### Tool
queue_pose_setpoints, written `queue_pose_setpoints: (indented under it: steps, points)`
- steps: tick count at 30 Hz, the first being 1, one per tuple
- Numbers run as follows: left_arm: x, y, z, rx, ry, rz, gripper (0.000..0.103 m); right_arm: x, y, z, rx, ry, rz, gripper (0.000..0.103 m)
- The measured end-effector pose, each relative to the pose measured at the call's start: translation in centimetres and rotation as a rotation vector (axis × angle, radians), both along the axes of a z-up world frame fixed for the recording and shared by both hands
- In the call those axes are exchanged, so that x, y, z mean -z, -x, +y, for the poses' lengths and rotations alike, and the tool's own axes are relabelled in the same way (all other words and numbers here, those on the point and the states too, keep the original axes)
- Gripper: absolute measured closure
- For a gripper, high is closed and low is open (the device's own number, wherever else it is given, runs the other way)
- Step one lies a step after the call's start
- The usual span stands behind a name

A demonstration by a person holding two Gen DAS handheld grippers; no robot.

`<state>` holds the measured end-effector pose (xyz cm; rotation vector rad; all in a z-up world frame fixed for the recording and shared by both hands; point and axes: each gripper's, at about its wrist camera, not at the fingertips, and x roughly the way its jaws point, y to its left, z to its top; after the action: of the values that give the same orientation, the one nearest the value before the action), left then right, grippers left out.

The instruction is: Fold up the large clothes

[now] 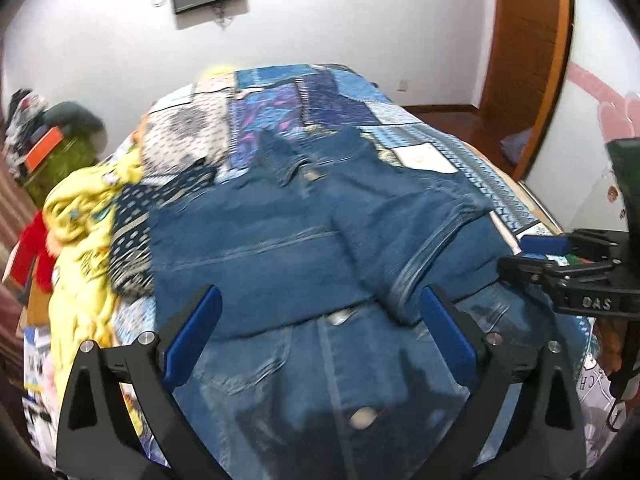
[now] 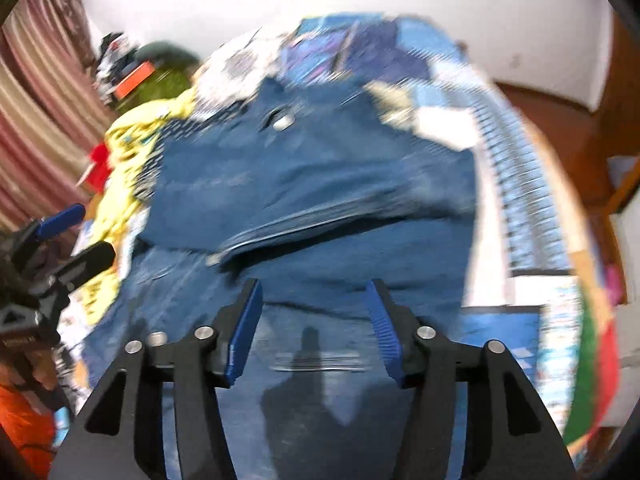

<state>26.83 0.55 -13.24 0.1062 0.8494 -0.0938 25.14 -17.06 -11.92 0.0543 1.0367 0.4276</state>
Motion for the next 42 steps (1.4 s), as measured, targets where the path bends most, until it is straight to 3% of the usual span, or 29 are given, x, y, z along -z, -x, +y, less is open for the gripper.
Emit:
queue_pose_setpoints:
  steps: [2,4,14,16,18,20,23,25,27,32,37,42]
  points:
    - [0.1,-1.4,-1.6,0.029,-0.009,0.014,0.003,-0.4,-0.1,-1.5,0.043,0.032,-0.031,0.035]
    - [0.5,-2.7,-3.3,0.061,-0.010,0.041,0.003,-0.4,-0.1,-3.1,0.091,0.062,-0.057,0.030]
    - [6.1,-9.5,-11.3,0.241,-0.054,0.208,0.004,3.0,-1.1,-7.1,0.192,0.072,0.023,0.028]
    - [7.6,-10.7,-12.4,0.263,-0.089,0.232,0.023,3.5,-1.0,-7.7,0.204,0.061,0.041,0.028]
    - [9.0,-11.6,-13.2,0.291,-0.118,0.261,0.028,3.9,-1.1,-8.2,0.213,0.052,0.050,0.028]
    - [9.6,-12.5,-13.6,0.292,-0.142,0.224,0.031,4.1,-1.1,-8.7,0.216,0.039,0.056,0.028]
    - [10.0,-13.6,-13.8,0.269,-0.171,0.180,0.050,4.6,-1.5,-8.7,0.213,0.035,0.068,0.028]
    - [9.6,-14.0,-13.8,0.248,-0.157,0.156,0.084,5.0,-1.8,-8.5,0.213,0.038,0.071,0.028]
    - [8.4,-14.3,-13.5,0.219,-0.166,0.109,0.091,5.5,-2.2,-8.1,0.204,0.047,0.087,0.028]
    - [3.6,-14.4,-10.7,0.171,-0.069,0.005,0.095,6.7,-2.8,-7.5,0.192,0.073,0.114,0.028]
    - [-2.1,-13.8,-5.1,0.086,0.001,-0.114,0.096,6.9,-3.2,-7.3,0.189,0.087,0.142,0.028]
    - [-5.1,-12.8,0.6,-0.003,0.011,-0.190,0.098,2.6,-4.4,-6.2,0.188,0.055,0.049,0.028]
